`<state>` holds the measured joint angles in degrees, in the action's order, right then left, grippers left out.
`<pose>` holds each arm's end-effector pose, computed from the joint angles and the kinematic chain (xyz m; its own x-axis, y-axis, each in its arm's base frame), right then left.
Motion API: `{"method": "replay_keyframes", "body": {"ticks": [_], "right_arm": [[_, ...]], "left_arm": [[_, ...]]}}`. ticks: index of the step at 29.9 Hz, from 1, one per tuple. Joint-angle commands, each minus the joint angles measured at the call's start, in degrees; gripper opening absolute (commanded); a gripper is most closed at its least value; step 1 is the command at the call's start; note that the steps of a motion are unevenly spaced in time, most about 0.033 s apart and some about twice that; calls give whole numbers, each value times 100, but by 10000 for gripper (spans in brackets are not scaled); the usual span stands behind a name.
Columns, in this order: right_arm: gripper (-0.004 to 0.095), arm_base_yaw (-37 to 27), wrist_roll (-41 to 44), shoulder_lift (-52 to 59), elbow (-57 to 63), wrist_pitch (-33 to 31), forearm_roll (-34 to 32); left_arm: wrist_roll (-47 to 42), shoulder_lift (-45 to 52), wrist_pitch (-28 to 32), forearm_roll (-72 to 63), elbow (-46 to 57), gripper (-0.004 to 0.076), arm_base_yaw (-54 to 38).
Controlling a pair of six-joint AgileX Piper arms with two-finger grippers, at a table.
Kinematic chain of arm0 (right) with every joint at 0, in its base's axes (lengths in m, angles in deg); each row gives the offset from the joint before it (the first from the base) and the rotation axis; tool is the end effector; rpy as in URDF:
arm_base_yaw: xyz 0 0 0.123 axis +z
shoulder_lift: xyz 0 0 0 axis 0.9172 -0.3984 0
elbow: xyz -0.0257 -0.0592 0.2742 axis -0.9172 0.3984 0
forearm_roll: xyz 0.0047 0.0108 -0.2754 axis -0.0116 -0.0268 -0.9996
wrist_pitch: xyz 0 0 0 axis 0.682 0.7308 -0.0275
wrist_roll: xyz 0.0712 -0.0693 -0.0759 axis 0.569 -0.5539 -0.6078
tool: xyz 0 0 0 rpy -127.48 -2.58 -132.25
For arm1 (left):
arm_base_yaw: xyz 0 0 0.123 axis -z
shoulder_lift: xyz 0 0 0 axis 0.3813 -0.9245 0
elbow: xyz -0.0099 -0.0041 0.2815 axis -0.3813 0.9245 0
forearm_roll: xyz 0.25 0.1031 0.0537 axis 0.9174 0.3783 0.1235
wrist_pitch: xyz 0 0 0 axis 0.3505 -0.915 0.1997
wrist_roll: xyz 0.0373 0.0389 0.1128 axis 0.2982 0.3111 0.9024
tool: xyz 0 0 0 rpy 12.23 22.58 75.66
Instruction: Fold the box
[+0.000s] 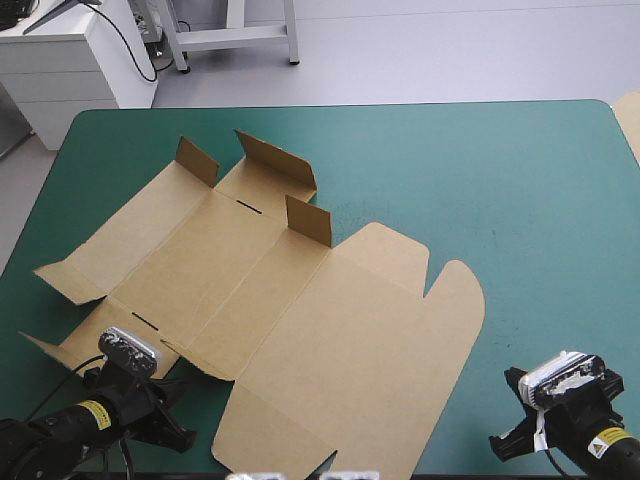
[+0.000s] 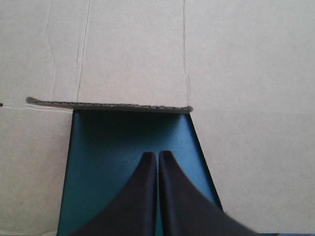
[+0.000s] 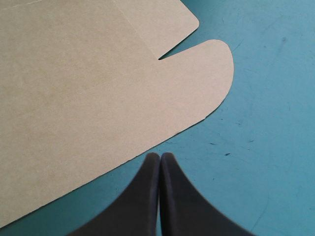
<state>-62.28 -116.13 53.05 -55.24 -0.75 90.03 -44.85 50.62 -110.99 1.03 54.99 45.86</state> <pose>0.0964 0.0406 0.2656 -0.4681 -0.2889 -0.8351 -0.4287 0.9006 -0.0713 0.1141 -0.0690 0.2343 -0.6547 0.3416 -0.6743 0.5174 0.8528 -0.0703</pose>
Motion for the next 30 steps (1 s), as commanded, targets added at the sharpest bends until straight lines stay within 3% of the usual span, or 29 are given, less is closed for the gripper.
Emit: {"method": "replay_keyframes", "body": {"ticks": [1, 30], "right_arm": [[-21, 13, -15, -96, -136, 358, 87], [-21, 13, -1, -96, -173, 554, 87]], "left_arm": [[-11, -29, 244, -100, -138, -8, -1], [-11, -29, 255, -100, -138, -8, -1]]}}
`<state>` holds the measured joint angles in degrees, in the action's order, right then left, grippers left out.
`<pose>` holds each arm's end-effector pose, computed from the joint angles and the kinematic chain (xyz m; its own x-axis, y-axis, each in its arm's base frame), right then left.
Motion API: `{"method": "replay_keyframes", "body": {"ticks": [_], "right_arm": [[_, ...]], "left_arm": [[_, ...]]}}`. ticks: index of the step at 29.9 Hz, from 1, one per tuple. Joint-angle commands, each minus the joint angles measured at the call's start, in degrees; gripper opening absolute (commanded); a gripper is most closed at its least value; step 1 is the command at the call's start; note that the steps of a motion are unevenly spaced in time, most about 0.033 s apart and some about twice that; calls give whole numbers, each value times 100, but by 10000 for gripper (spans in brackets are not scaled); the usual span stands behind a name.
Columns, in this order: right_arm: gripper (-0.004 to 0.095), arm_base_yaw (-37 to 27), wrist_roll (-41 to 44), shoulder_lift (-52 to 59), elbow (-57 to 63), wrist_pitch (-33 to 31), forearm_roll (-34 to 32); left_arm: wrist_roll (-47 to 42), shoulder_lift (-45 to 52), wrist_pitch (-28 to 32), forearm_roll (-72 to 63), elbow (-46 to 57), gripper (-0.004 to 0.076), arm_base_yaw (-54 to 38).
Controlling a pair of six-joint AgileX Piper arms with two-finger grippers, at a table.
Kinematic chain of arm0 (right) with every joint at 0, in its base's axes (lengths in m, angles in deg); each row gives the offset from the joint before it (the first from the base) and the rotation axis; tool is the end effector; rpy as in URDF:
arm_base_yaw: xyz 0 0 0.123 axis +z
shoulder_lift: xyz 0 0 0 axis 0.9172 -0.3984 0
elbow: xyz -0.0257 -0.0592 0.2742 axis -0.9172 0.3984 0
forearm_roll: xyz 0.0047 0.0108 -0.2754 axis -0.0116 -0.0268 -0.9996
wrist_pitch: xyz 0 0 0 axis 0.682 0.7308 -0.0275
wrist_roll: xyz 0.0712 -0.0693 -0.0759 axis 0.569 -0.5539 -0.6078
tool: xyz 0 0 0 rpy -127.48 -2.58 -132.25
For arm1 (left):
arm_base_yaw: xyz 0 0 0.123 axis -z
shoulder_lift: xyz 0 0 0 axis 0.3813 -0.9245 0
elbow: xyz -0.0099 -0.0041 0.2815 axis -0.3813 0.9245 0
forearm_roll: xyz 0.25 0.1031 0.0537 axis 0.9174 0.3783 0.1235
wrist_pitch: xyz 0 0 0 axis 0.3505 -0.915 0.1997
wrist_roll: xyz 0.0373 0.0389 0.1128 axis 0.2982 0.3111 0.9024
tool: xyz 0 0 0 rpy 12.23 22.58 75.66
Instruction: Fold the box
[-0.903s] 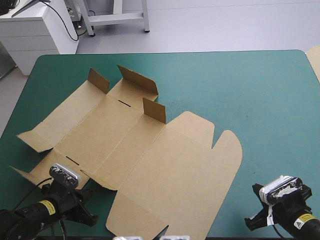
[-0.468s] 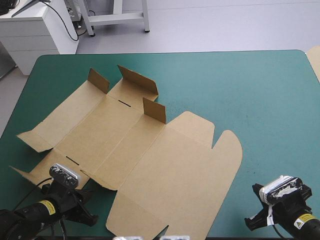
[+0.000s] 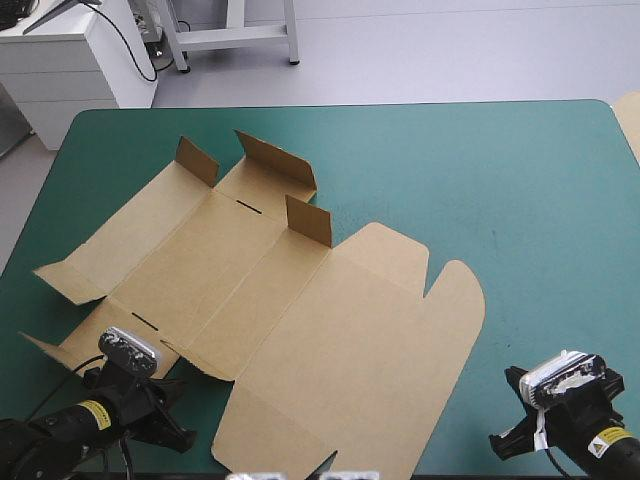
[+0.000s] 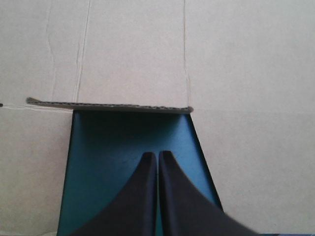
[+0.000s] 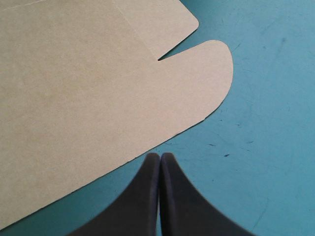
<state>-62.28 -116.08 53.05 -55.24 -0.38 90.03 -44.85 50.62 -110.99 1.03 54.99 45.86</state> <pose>0.0969 0.0404 0.2662 -0.4640 -0.2863 -0.8383 -0.4260 0.9018 -0.0722 0.1141 -0.0690 0.2343 -0.6547 0.3416 -0.6743 0.5174 0.8528 -0.0703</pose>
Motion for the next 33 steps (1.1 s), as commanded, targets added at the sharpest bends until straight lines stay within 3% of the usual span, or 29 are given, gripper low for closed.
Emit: {"method": "replay_keyframes", "body": {"ticks": [1, 8, 19, 33], "right_arm": [[-21, 13, -6, -107, -204, 599, 87], [-21, 13, -101, -904, -650, 685, 87], [-21, 13, -672, -3270, -2429, 912, 536], [-19, 13, -1312, -6082, -4988, 113, 1298]], "left_arm": [[-11, -29, 255, -100, -138, -8, -1], [23, -29, 382, -113, -188, -8, -1], [23, -29, 345, -84, -188, -8, -1], [23, -29, 345, -76, -188, -8, -1]]}}
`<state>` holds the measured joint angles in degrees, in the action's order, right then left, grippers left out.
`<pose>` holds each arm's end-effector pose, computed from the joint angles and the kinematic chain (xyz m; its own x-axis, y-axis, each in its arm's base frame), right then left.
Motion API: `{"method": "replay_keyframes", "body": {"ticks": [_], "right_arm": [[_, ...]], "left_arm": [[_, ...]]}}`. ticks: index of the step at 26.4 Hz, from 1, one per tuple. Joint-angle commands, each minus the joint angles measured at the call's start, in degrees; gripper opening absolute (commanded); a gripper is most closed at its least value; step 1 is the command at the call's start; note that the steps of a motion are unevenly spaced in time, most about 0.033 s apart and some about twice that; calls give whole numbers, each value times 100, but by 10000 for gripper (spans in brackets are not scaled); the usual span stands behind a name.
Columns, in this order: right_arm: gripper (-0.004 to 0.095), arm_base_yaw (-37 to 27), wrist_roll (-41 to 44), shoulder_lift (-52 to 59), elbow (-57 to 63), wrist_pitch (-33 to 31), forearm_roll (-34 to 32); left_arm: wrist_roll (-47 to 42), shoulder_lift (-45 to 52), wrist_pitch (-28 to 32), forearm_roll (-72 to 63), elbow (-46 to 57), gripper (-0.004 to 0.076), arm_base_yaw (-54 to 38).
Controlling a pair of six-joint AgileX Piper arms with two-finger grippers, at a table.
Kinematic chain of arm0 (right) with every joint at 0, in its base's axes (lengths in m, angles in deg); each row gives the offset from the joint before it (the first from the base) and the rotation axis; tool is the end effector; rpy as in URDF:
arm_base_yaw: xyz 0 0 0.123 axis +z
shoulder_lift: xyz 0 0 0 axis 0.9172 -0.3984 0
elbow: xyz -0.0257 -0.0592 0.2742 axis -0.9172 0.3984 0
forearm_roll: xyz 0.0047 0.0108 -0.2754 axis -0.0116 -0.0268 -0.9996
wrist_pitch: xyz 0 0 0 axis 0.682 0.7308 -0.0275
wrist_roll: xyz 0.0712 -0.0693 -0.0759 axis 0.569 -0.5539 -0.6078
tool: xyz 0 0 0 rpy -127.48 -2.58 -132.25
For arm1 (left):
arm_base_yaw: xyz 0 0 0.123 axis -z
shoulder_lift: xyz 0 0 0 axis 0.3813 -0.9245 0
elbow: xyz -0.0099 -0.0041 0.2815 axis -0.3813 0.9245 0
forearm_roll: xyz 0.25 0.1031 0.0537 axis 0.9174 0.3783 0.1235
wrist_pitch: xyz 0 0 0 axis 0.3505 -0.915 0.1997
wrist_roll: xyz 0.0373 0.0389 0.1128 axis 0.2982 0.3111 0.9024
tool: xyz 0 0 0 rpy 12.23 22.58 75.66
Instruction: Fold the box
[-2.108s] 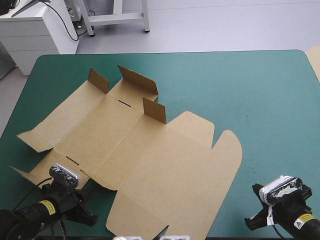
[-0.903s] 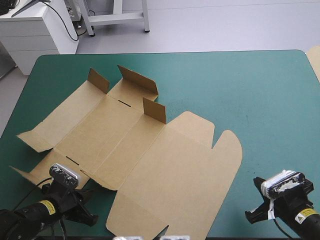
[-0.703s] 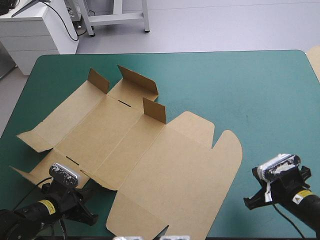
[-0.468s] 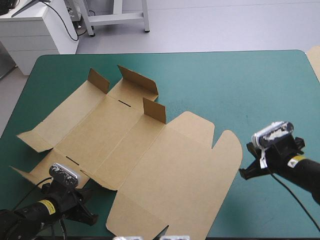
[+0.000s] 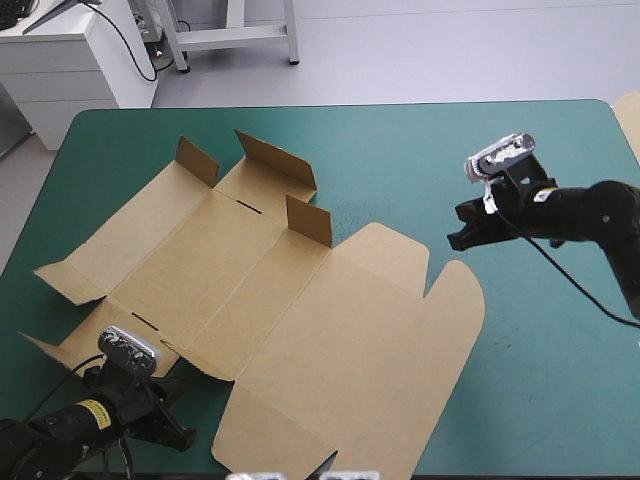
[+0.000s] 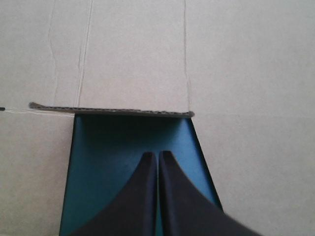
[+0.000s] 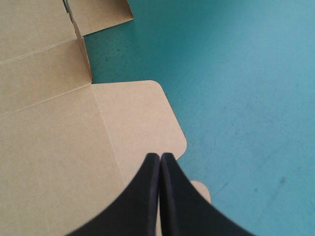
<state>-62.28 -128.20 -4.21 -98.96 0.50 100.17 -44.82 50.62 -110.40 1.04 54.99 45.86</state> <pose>0.3070 0.0714 0.3550 -0.5391 -0.3547 -0.7639 -0.5615 0.8274 0.0121 0.1151 -0.0693 0.2352 -0.6487 0.3382 -0.6818 0.5168 0.8534 -0.0685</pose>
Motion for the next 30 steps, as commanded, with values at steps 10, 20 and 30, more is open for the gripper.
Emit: {"method": "replay_keyframes", "body": {"ticks": [10, 20, 30], "right_arm": [[-19, 404, -315, -2064, -2628, -1132, 350], [-11, 1509, -647, -3062, -3767, -1149, 212], [530, 2005, -444, -3747, -4284, -1127, -186]], "left_arm": [[21, -29, 286, -61, -188, -8, -1], [21, -29, 241, -61, -188, -8, -1], [21, -29, 111, -61, -167, -8, -1]]}}
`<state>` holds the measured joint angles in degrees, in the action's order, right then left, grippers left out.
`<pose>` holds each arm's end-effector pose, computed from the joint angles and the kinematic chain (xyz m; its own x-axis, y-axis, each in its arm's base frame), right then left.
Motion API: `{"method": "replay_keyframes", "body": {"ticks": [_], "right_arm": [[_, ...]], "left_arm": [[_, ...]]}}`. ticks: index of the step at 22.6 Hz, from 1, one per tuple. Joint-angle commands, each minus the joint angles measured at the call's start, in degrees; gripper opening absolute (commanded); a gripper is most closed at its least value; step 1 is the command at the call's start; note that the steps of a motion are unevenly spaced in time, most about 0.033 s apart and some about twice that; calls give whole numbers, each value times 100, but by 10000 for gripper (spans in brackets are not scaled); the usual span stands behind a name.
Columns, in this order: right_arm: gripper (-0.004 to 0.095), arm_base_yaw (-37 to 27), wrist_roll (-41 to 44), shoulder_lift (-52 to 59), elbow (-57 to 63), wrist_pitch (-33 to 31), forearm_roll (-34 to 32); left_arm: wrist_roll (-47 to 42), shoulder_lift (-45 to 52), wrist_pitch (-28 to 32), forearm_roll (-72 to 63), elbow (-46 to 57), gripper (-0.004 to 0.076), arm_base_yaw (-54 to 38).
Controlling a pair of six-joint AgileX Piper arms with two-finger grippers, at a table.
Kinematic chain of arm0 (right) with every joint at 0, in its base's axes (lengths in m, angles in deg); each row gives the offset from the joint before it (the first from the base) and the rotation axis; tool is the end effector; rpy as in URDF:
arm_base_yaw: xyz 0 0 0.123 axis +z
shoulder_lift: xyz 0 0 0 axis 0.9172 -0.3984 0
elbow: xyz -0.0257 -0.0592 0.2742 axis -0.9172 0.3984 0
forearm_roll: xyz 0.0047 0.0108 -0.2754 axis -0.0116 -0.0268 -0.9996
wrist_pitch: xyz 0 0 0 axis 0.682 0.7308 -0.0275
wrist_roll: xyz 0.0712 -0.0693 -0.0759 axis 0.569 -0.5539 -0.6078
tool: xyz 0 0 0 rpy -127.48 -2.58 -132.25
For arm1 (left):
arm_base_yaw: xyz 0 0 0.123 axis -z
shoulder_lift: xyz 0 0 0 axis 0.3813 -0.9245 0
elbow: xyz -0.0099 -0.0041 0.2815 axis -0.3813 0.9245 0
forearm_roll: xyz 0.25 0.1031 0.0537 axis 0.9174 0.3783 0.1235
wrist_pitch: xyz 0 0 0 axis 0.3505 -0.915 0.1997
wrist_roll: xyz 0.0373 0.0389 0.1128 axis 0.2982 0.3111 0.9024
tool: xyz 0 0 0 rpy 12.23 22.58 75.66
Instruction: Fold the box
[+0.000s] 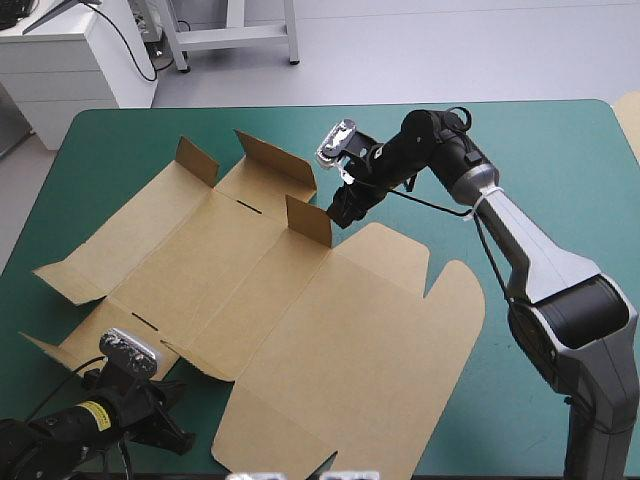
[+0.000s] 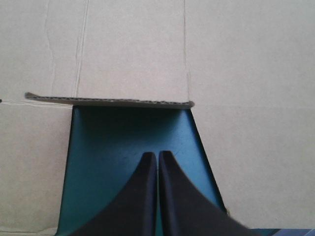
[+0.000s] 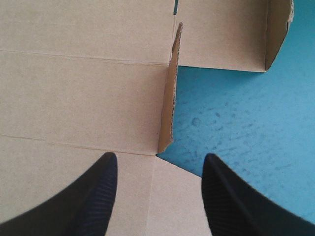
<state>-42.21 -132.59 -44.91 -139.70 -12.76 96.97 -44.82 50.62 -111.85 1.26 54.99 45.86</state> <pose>0.4166 0.2436 0.2993 -0.3658 -0.6949 -0.6191 -0.8930 0.4494 0.0233 0.1129 -0.0683 0.2331 -0.6615 0.3502 -0.6632 0.5191 0.8520 -0.0679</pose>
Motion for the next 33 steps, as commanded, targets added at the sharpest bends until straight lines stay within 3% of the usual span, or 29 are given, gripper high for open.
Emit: {"method": "replay_keyframes", "body": {"ticks": [1, 6, 15, 27, 30, 32, 33], "right_arm": [[530, -1, -14, 310, -211, 199, 178], [530, 103, -206, 261, -211, -75, 275], [531, 414, -266, -156, -249, 784, -42], [515, 507, -207, -818, -678, 846, -37], [403, 573, -220, -907, -716, 935, -65], [149, 573, -220, -996, -738, 923, -67], [71, 573, -220, -1008, -738, 923, -67]], "left_arm": [[4, -29, 256, -83, -167, -8, -1], [3, -29, 256, -83, -167, -8, -1], [3, -29, 308, -83, -167, -8, -1], [3, -29, 308, -83, -167, -8, -1], [3, -29, 308, -83, -167, -8, -1], [3, -29, 308, -83, -167, -8, -1], [3, -29, 308, -83, -167, -8, -1]]}}
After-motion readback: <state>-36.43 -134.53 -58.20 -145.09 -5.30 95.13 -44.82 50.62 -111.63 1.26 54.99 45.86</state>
